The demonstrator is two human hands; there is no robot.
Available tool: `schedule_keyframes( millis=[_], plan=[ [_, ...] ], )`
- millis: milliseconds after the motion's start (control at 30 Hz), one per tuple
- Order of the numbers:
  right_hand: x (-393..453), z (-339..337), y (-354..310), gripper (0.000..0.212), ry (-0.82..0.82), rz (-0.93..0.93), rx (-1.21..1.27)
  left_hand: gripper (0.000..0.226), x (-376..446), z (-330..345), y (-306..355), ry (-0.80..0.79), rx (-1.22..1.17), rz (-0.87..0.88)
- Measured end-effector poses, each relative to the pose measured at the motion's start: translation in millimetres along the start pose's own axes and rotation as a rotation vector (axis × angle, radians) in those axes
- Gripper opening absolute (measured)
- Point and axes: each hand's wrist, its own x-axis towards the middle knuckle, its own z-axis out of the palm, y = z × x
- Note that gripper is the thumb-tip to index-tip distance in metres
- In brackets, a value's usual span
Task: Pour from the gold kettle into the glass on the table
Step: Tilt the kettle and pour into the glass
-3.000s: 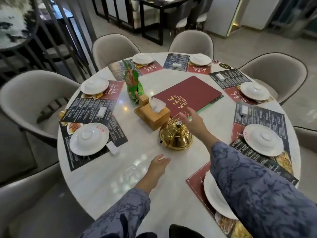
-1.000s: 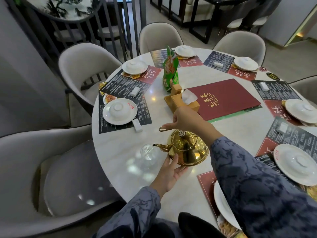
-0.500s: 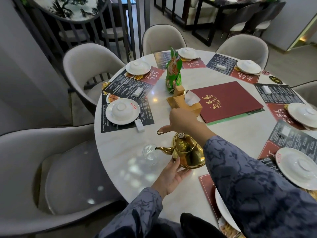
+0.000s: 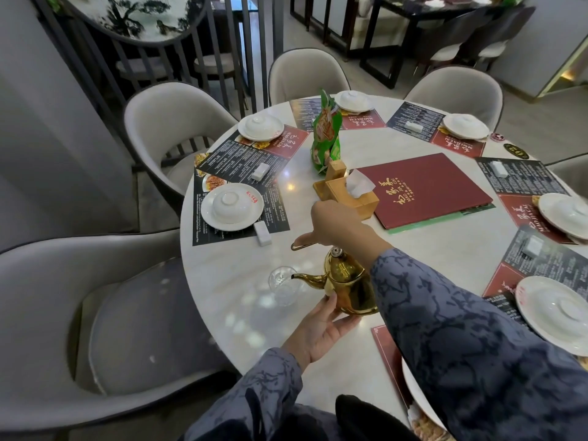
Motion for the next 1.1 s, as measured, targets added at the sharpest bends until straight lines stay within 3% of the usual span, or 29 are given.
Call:
schedule_keyframes(
  millis=[1100],
  plan=[
    [6.5, -5.6, -9.2, 0.063, -0.038, 0.042, 0.001, 0.050, -5.1, 6.9, 5.4, -0.001, -0.045, -0.041]
  ],
)
